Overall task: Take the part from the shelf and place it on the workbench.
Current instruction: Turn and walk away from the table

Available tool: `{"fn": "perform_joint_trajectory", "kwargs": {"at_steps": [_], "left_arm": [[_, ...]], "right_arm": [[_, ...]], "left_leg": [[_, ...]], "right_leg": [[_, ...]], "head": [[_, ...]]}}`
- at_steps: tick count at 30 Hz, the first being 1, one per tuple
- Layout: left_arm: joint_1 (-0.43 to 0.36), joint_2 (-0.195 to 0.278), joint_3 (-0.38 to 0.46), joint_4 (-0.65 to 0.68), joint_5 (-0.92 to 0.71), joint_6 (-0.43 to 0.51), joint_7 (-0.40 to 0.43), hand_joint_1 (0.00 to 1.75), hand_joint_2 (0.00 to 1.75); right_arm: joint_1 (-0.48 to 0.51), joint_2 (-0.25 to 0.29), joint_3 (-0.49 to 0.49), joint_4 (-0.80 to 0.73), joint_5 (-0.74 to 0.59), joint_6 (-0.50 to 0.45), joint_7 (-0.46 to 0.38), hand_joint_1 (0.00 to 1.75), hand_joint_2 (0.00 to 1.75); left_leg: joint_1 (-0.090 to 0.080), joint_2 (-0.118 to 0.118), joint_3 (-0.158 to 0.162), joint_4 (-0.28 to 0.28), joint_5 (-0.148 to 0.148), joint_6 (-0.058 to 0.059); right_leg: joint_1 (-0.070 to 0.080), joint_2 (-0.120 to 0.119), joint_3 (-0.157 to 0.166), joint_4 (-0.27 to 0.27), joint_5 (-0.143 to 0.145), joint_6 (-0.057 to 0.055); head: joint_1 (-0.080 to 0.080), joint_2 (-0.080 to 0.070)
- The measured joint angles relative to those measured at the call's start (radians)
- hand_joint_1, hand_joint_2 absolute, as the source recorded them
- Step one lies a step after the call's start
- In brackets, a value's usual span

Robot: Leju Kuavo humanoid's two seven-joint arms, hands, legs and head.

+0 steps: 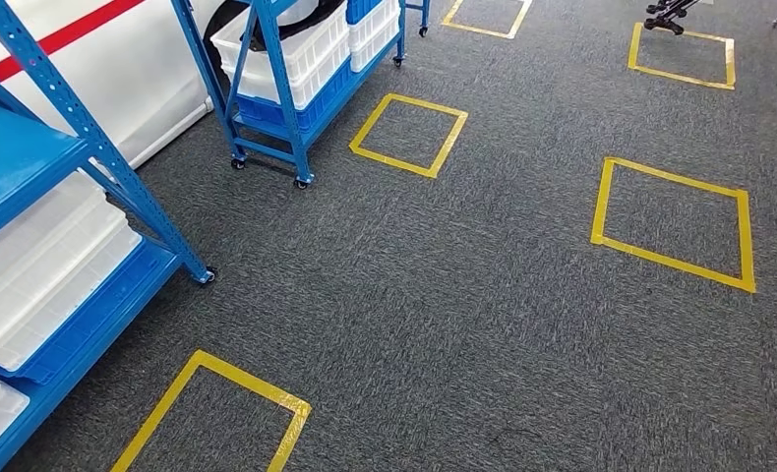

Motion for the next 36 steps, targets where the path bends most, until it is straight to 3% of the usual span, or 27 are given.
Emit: {"fn": "perform_joint_trajectory", "kwargs": {"at_steps": [2, 4, 6, 9, 10, 11, 12, 13, 15, 17, 18, 20, 21, 23, 25, 26, 27, 29, 30, 32, 33, 35, 36], "left_arm": [[-0.002, 0.001, 0.0, 0.0, 0.0, 0.0, 0.0, 0.0, 0.0], [-0.001, 0.001, 0.0, 0.0, 0.0, 0.0, 0.0, 0.0, 0.0], [0.0, 0.001, 0.0, 0.0, -0.002, 0.0, 0.0, 0.0, 0.0], [-0.001, 0.002, 0.001, 0.0, -0.01, -0.001, 0.0, 0.0, 0.0], [-0.001, 0.002, 0.002, 0.0, -0.012, -0.001, 0.0, 0.0, 0.0], [0.0, 0.002, 0.002, 0.0, -0.015, -0.002, 0.0, 0.0, 0.0], [0.0, 0.003, 0.002, 0.0, -0.017, -0.002, 0.0, 0.0, 0.0], [0.0, 0.003, 0.002, 0.0, -0.019, -0.003, 0.0, 0.0, 0.0], [-0.002, 0.003, 0.003, 0.0, -0.024, -0.004, 0.0, 0.0, 0.0], [-0.004, 0.003, 0.003, -0.001, -0.028, -0.006, 0.0, 0.0, 0.0], [-0.005, 0.003, 0.004, -0.001, -0.029, -0.006, 0.0, 0.0, 0.0], [-0.002, 0.003, 0.005, -0.001, -0.031, -0.006, -0.001, 0.0, 0.0], [-0.001, 0.003, 0.005, -0.001, -0.033, -0.006, -0.001, 0.0, 0.0], [-0.001, 0.002, 0.006, -0.001, -0.035, -0.006, 0.0, 0.0, 0.0], [-0.002, 0.002, 0.007, -0.001, -0.036, -0.006, 0.0, 0.0, 0.0], [-0.002, 0.003, 0.007, -0.002, -0.036, -0.006, 0.0, 0.0, 0.0], [-0.001, 0.003, 0.008, -0.002, -0.036, -0.006, 0.001, 0.0, 0.0], [0.002, 0.003, 0.009, -0.002, -0.037, -0.007, 0.001, 0.0, 0.0], [0.001, 0.003, 0.009, -0.003, -0.037, -0.007, 0.002, 0.0, 0.0], [-0.003, 0.004, 0.009, -0.005, -0.038, -0.007, 0.001, 0.0, 0.0], [-0.003, 0.004, 0.009, -0.005, -0.038, -0.007, 0.001, 0.0, 0.0], [0.001, 0.004, 0.01, -0.005, -0.038, -0.007, 0.001, 0.0, 0.0], [0.002, 0.004, 0.012, -0.005, -0.038, -0.007, 0.002, 0.0, 0.0]], "right_arm": [[0.0, -0.001, 0.0, 0.0, 0.0, 0.0, 0.0, 0.0, 0.0], [-0.001, -0.001, 0.0, 0.0, 0.001, 0.0, 0.0, 0.0, 0.0], [-0.001, 0.0, 0.0, 0.0, 0.007, 0.001, 0.004, 0.0, 0.0], [0.0, 0.007, 0.002, 0.001, 0.027, 0.005, 0.021, 0.0, 0.0], [0.0, 0.011, 0.002, 0.001, 0.031, 0.006, 0.027, 0.0, 0.0], [0.0, 0.015, 0.002, 0.001, 0.034, 0.005, 0.03, 0.0, 0.0], [0.0, 0.017, 0.003, 0.001, 0.036, 0.005, 0.033, 0.0, 0.0], [0.0, 0.019, 0.003, 0.001, 0.036, 0.005, 0.035, 0.0, 0.0], [0.001, 0.019, 0.003, 0.001, 0.038, 0.005, 0.038, 0.0, 0.0], [0.002, 0.019, 0.003, 0.002, 0.038, 0.005, 0.039, 0.0, 0.0], [0.001, 0.019, 0.003, 0.002, 0.038, 0.005, 0.039, 0.0, 0.0], [-0.001, 0.019, 0.003, 0.002, 0.04, 0.006, 0.039, 0.0, 0.0], [-0.001, 0.018, 0.003, 0.002, 0.041, 0.007, 0.039, 0.0, 0.0], [0.001, 0.013, 0.003, 0.002, 0.044, 0.01, 0.04, 0.0, 0.0], [0.003, 0.005, 0.003, 0.004, 0.047, 0.014, 0.042, 0.0, 0.0], [0.003, 0.002, 0.003, 0.005, 0.048, 0.015, 0.043, 0.0, 0.0], [0.003, -0.002, 0.003, 0.006, 0.05, 0.016, 0.044, 0.0, 0.0], [0.001, -0.005, 0.003, 0.008, 0.054, 0.016, 0.047, 0.0, 0.0], [0.001, -0.006, 0.003, 0.008, 0.055, 0.017, 0.049, 0.0, 0.0], [0.0, -0.006, 0.004, 0.008, 0.057, 0.017, 0.051, 0.0, 0.0], [-0.001, -0.006, 0.004, 0.009, 0.057, 0.017, 0.051, 0.0, 0.0], [-0.006, -0.006, 0.004, 0.009, 0.057, 0.017, 0.051, 0.0, 0.0], [-0.008, -0.006, 0.004, 0.009, 0.057, 0.017, 0.051, 0.0, 0.0]], "left_leg": [[-0.006, 0.002, 0.028, -0.065, 0.014, 0.007], [-0.006, 0.001, 0.029, -0.072, 0.017, 0.014], [-0.001, 0.0, 0.034, -0.083, 0.025, 0.025], [0.001, -0.006, 0.031, -0.088, 0.033, 0.035], [0.001, -0.011, 0.029, -0.088, 0.033, 0.035], [0.001, -0.016, 0.028, -0.087, 0.033, 0.034], [0.002, -0.024, 0.028, -0.085, 0.033, 0.033], [0.003, -0.033, 0.029, -0.084, 0.032, 0.03], [0.003, -0.052, 0.027, -0.076, 0.029, 0.02], [0.003, -0.07, 0.02, -0.071, 0.029, 0.004], [0.004, -0.08, 0.016, -0.07, 0.031, -0.004], [0.011, -0.092, 0.01, -0.07, 0.032, -0.018], [0.012, -0.081, 0.002, -0.055, 0.021, -0.023], [0.012, -0.041, -0.038, 0.032, -0.031, -0.026], [0.011, -0.017, -0.1, 0.163, -0.093, -0.026], [0.011, -0.014, -0.119, 0.206, -0.105, -0.026], [0.01, -0.011, -0.119, 0.212, -0.097, -0.024], [0.007, 0.006, -0.066, 0.118, -0.04, -0.017], [0.002, 0.031, -0.029, 0.046, -0.014, -0.01], [-0.01, 0.066, 0.016, -0.045, 0.012, 0.003], [-0.014, 0.071, 0.02, -0.06, 0.013, 0.008], [-0.012, 0.049, 0.02, -0.068, 0.021, 0.017], [-0.008, 0.039, 0.022, -0.075, 0.027, 0.022]], "right_leg": [[0.002, -0.001, -0.002, 0.004, -0.002, 0.008], [0.002, -0.001, -0.003, 0.003, -0.001, 0.018], [0.0, 0.002, -0.012, 0.027, -0.021, 0.028], [-0.01, 0.008, -0.083, 0.183, -0.113, 0.039], [-0.014, 0.008, -0.111, 0.241, -0.135, 0.042], [-0.018, 0.008, -0.126, 0.272, -0.139, 0.045], [-0.023, 0.009, -0.124, 0.268, -0.124, 0.048], [-0.028, 0.013, -0.102, 0.225, -0.091, 0.051], [-0.037, 0.049, -0.039, 0.095, -0.029, 0.056], [-0.038, 0.078, -0.008, 0.025, -0.011, 0.054], [-0.034, 0.077, -0.007, 0.02, -0.014, 0.049], [-0.031, 0.055, -0.005, 0.015, -0.01, 0.035], [-0.03, 0.043, -0.003, 0.011, -0.008, 0.027], [-0.026, 0.018, -0.001, 0.004, -0.005, 0.012], [-0.018, -0.008, -0.002, 0.004, -0.007, 0.004], [-0.014, -0.021, -0.002, 0.005, -0.008, 0.002], [-0.011, -0.034, -0.002, 0.006, -0.009, 0.001], [-0.006, -0.057, 0.001, 0.008, -0.013, 0.0], [-0.004, -0.068, 0.003, 0.01, -0.015, 0.001], [0.0, -0.088, 0.006, 0.012, -0.019, 0.009], [0.001, -0.098, 0.008, 0.011, -0.02, 0.014], [-0.001, -0.112, 0.013, 0.011, -0.022, 0.022], [-0.002, -0.098, 0.012, 0.019, -0.029, 0.028]], "head": [[0.0, 0.0], [0.0, 0.0], [0.0, 0.0], [0.0, 0.0], [0.0, 0.0], [0.0, 0.0], [0.0, 0.0], [0.0, 0.0], [0.0, 0.0], [0.0, 0.0], [0.0, 0.0], [0.0, 0.0], [0.0, 0.0], [0.0, 0.0], [0.0, 0.0], [0.0, 0.0], [0.0, 0.0], [0.0, 0.0], [0.0, 0.0], [0.0, 0.0], [0.0, 0.0], [0.0, 0.0], [0.0, 0.0]]}}
